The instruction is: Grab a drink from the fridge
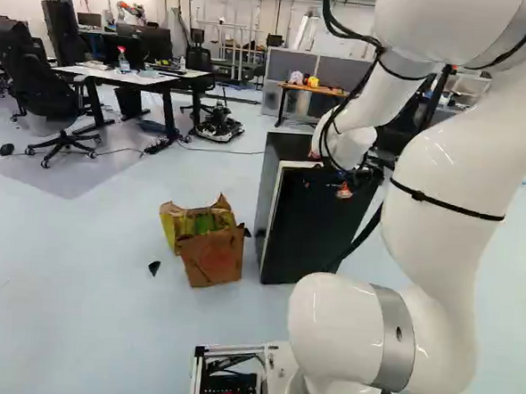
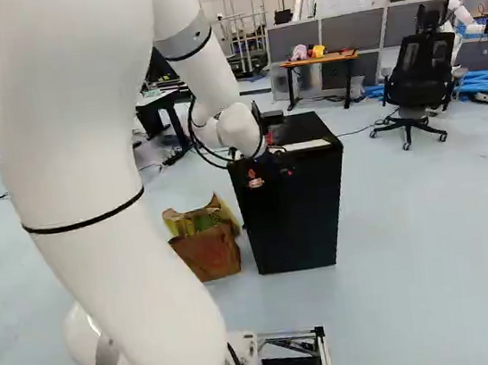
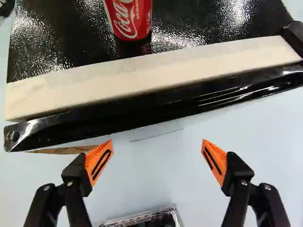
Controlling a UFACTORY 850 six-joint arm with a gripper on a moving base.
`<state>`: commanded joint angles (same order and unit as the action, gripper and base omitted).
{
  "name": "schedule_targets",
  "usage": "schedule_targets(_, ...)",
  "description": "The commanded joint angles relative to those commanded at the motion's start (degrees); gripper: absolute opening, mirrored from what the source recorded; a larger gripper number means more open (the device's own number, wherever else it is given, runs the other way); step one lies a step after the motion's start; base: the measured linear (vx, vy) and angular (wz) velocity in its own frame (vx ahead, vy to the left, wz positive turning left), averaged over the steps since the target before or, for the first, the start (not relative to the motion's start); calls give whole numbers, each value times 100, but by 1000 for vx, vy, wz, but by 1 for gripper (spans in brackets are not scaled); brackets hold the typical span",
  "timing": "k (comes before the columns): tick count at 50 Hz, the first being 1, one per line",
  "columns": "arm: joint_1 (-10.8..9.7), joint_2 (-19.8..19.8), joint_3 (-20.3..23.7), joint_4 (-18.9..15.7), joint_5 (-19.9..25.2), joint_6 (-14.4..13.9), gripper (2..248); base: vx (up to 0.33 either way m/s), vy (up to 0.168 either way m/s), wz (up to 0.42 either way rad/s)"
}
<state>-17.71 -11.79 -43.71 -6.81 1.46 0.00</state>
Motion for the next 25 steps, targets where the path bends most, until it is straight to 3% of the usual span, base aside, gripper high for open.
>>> schedule_targets(25, -72, 616, 701, 0, 249, 0, 247, 0, 0, 0)
